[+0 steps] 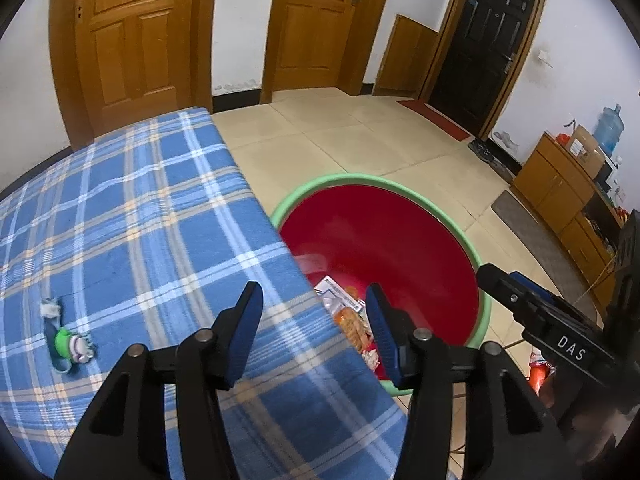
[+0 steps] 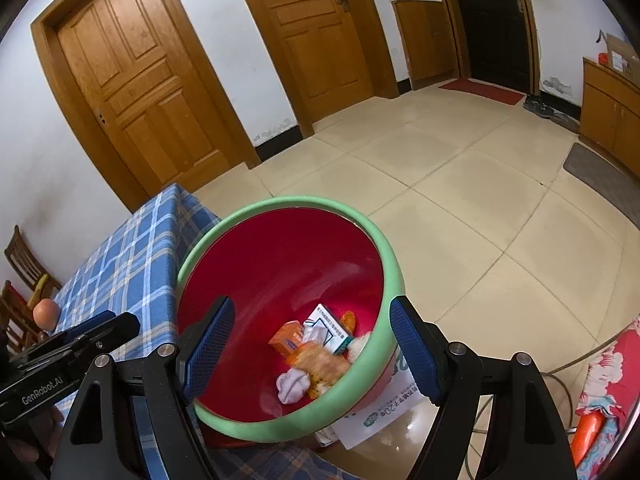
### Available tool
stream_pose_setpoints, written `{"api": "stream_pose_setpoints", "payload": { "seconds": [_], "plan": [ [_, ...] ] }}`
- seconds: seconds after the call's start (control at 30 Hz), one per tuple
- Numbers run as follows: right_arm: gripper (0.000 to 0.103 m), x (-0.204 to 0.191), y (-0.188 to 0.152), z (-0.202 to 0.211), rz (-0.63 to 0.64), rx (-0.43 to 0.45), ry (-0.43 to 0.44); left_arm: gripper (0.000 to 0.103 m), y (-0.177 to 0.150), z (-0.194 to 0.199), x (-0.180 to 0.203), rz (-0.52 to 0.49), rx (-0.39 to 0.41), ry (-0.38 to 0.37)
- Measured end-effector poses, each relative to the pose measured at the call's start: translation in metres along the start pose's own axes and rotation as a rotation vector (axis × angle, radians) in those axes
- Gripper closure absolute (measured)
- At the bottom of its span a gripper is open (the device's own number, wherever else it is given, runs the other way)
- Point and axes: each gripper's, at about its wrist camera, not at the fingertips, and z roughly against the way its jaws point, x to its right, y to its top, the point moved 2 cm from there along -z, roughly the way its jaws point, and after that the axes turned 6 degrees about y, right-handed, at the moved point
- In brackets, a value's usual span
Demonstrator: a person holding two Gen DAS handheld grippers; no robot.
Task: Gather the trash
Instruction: 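Open the left tool over the bucket and drop the snack bag, then grasp the green-headed toy with the right tool while the left tool approaches the blue toy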
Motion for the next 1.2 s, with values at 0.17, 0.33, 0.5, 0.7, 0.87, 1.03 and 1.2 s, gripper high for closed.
{"api": "stream_pose_setpoints", "payload": {
  "seconds": [0.17, 0.33, 0.5, 0.7, 0.87, 1.03, 1.2],
  "plan": [
    [0.023, -0.011, -0.003, 0.002, 0.014, -0.004, 0.020, 0.050, -0.002, 0.011, -0.021, 0.032, 0.019, 0.042],
    [0.023, -0.029, -0.006, 0.002, 0.043, -0.016, 0.067, 0.050, -0.009, 0.023, -0.052, 0.085, 0.029, 0.085],
    [0.023, -0.055, -0.009, -0.003, 0.084, -0.036, 0.119, 0.049, -0.017, 0.033, -0.080, 0.137, 0.033, 0.135],
    [0.023, -0.090, -0.016, -0.010, 0.145, -0.067, 0.170, 0.049, -0.029, 0.046, -0.114, 0.197, 0.037, 0.190],
    [0.022, -0.117, -0.022, -0.019, 0.193, -0.115, 0.234, 0.044, -0.040, 0.056, -0.139, 0.246, 0.043, 0.232],
    [0.023, -0.150, -0.029, -0.027, 0.267, -0.154, 0.291, 0.044, -0.052, 0.064, -0.164, 0.299, 0.043, 0.278],
    [0.028, -0.181, -0.038, -0.037, 0.319, -0.201, 0.354, 0.043, -0.063, 0.071, -0.187, 0.346, 0.041, 0.307]
  ]
}}
